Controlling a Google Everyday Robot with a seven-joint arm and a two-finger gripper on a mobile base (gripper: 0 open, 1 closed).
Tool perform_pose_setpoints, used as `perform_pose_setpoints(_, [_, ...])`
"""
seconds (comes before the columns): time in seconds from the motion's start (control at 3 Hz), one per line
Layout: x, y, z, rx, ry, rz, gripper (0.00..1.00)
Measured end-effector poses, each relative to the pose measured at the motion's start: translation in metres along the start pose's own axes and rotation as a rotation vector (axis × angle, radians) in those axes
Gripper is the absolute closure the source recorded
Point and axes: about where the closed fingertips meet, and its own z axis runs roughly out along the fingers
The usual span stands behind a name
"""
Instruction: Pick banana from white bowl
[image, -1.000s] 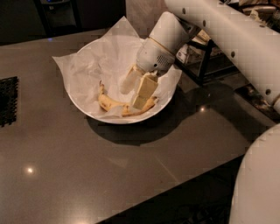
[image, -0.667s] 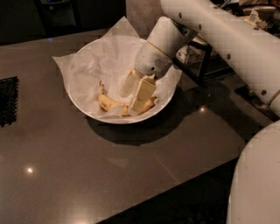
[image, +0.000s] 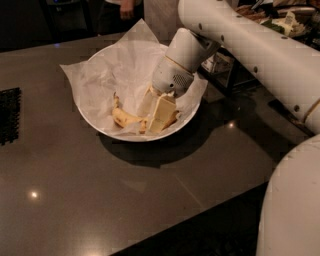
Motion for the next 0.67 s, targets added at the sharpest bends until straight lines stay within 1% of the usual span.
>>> perform_pose_setpoints(0.67, [0.0061, -0.0025, 0.0088, -0.010, 0.014, 0.025, 0.36])
